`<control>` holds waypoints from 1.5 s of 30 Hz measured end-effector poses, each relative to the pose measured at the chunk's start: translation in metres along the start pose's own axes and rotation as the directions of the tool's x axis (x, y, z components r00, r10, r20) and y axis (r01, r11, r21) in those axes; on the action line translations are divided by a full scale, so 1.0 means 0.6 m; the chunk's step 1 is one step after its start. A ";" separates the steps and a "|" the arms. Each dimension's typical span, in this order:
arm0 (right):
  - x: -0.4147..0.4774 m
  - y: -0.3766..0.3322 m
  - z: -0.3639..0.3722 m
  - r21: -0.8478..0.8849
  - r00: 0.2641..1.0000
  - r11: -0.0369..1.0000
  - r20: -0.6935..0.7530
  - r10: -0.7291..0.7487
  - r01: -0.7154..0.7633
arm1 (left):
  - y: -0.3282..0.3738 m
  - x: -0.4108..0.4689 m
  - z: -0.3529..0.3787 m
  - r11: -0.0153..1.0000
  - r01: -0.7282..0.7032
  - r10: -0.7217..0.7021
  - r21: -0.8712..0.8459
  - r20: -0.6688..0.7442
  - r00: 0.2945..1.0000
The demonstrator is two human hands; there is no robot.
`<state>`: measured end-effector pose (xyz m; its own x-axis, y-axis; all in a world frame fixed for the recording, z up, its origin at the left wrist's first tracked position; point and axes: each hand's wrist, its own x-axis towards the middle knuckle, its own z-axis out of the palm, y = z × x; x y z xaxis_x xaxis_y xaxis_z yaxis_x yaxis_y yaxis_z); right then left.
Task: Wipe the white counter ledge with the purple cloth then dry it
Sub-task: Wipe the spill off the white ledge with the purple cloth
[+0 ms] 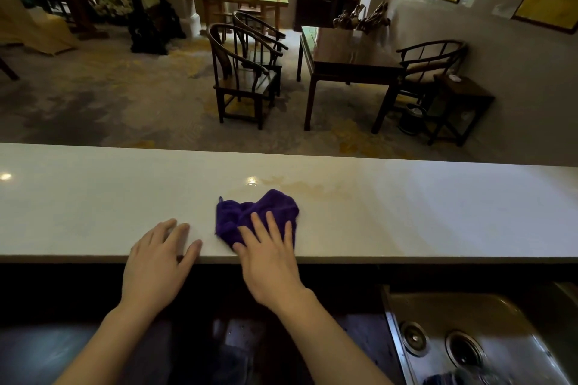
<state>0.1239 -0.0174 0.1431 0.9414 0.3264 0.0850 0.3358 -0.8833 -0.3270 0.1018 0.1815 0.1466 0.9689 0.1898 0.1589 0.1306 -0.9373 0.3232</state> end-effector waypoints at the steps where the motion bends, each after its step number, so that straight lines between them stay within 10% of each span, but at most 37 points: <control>1: -0.002 0.018 -0.008 -0.011 1.000 0.999 -0.005 0.031 -0.031 | -0.002 0.000 0.001 1.000 -0.006 0.006 0.000 -0.004 1.000; 26: 0.070 0.270 -0.115 0.030 0.859 0.859 -0.015 0.512 -0.512 | -0.009 0.003 0.008 1.000 -0.022 0.022 -0.010 -0.005 1.000; 45: 0.197 0.032 -0.011 0.092 0.987 0.986 0.100 0.127 -0.136 | -0.011 0.007 0.009 1.000 -0.016 0.016 -0.007 -0.011 1.000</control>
<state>0.2417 0.0017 0.1531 0.9685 0.2437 -0.0512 0.2003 -0.8846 -0.4210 0.1063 0.1871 0.1404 0.9686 0.1776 0.1741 0.1133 -0.9383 0.3269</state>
